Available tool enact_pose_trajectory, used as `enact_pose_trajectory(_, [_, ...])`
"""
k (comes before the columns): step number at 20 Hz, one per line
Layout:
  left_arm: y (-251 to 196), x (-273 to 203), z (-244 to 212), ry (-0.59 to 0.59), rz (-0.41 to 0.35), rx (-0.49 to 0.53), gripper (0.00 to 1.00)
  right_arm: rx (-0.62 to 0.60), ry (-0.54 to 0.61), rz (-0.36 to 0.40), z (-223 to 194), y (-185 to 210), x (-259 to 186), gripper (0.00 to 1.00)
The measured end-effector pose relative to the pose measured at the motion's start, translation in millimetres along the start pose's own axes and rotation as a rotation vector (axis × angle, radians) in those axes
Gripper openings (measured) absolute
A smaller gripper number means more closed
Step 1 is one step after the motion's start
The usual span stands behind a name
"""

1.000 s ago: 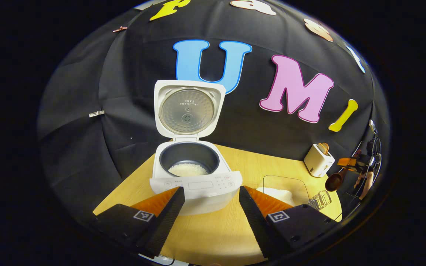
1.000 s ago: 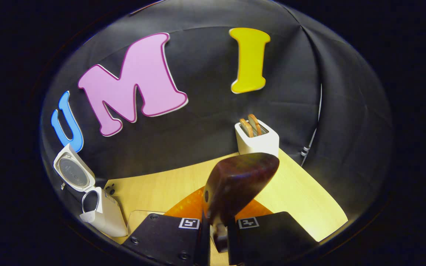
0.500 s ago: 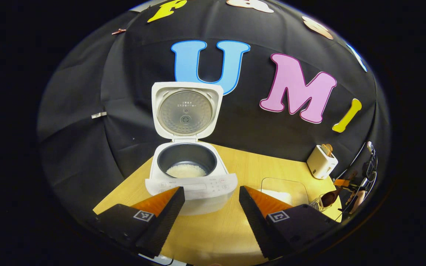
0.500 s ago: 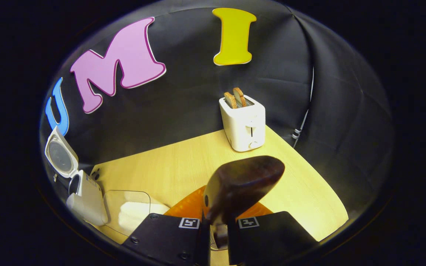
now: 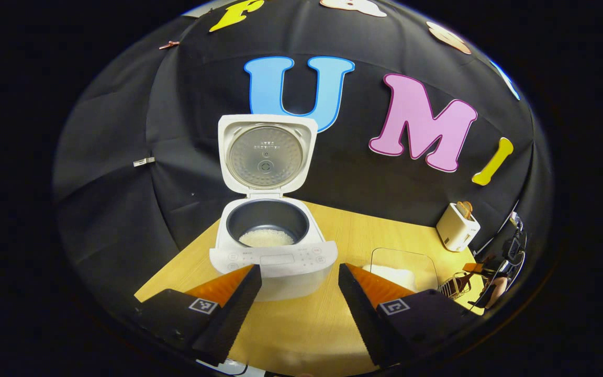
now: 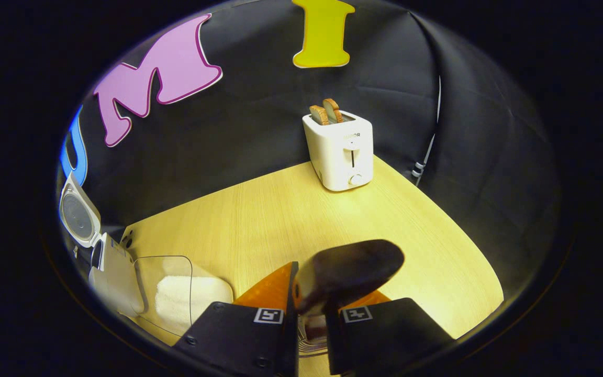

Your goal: Close the left gripper, press the button to open the rice cooker; take a wooden spoon from the chopstick holder with the right hand, scoop a spoonful of rice and pour it into the rice cooker, then put the wooden spoon back into the chopstick holder.

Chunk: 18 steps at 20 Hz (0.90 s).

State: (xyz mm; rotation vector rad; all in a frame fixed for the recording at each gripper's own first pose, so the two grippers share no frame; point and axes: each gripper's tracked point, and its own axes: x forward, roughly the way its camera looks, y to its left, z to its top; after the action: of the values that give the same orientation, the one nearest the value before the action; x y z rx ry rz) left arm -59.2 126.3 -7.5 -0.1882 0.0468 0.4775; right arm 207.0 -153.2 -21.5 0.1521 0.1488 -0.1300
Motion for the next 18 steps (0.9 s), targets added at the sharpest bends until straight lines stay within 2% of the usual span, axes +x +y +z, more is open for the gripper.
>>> enact_pose_trajectory(1, [0.5, -0.4, -0.5, 0.0, 0.0, -0.002, 0.96, 0.004, 0.004, 0.0, -0.7, -0.6, -1.2, 0.3])
enact_pose_trajectory(2, [1.7, 0.3, 0.5, -0.002, 0.001, -0.004, 0.96, 0.006, 0.008, 0.001, -0.6, -0.3, -3.1, 0.44])
enact_pose_trajectory(3, [3.0, 1.7, 2.1, -0.007, -0.001, -0.006, 0.96, 0.006, 0.01, -0.002, -0.7, -0.1, -6.2, 0.48])
enact_pose_trajectory(4, [2.8, 1.9, 4.4, -0.013, -0.005, -0.009, 0.96, 0.003, 0.009, -0.012, -0.7, -2.1, -9.3, 0.45])
enact_pose_trajectory(5, [2.6, 2.8, 6.4, -0.018, -0.01, -0.011, 0.96, 0.004, 0.0, -0.017, 0.6, -3.2, -13.5, 0.68])
enact_pose_trajectory(7, [2.4, 3.9, 12.4, -0.031, -0.019, -0.015, 0.96, 0.008, 0.002, -0.027, 0.0, -4.3, -22.0, 1.0])
enact_pose_trajectory(13, [17.1, 15.2, 52.2, -0.109, -0.031, -0.008, 0.96, 0.052, -0.009, -0.048, -1.8, -7.0, -59.6, 0.99])
enact_pose_trajectory(18, [47.3, 35.0, 121.2, -0.201, -0.002, 0.022, 0.96, 0.077, -0.032, -0.104, -6.2, -30.0, -99.9, 0.99])
